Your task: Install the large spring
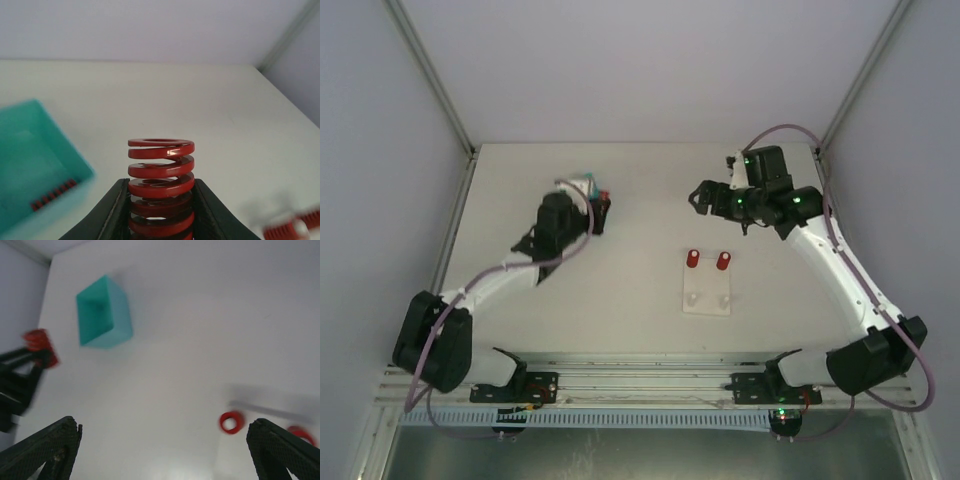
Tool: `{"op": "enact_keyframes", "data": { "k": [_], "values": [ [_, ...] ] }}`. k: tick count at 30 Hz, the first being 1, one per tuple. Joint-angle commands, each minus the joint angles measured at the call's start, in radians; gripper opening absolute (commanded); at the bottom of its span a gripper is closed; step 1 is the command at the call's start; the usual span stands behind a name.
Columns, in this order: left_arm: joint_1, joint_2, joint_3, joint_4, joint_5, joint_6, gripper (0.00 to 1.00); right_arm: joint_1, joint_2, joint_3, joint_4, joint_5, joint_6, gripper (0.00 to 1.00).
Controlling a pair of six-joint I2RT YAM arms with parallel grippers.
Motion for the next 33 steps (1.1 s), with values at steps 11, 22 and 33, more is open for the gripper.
{"op": "enact_keyframes", "data": {
  "k": [11, 22, 33],
  "values": [
    [-0.364, -0.235, -0.492, 0.647, 0.05, 0.312, 0.11, 0.261, 0.0, -0.015, -0.061, -0.324, -0.025, 0.77],
    [-0.403, -0.167, -0.457, 0.727, 0.121, 0.341, 0.1, 0.265, 0.112, -0.003, -0.006, -0.336, -0.019, 0.62],
    [-0.415, -0.126, -0.445, 0.746, 0.101, 0.357, 0.1, 0.265, 0.18, -0.019, 0.05, -0.402, -0.028, 0.37]
  ]
}}
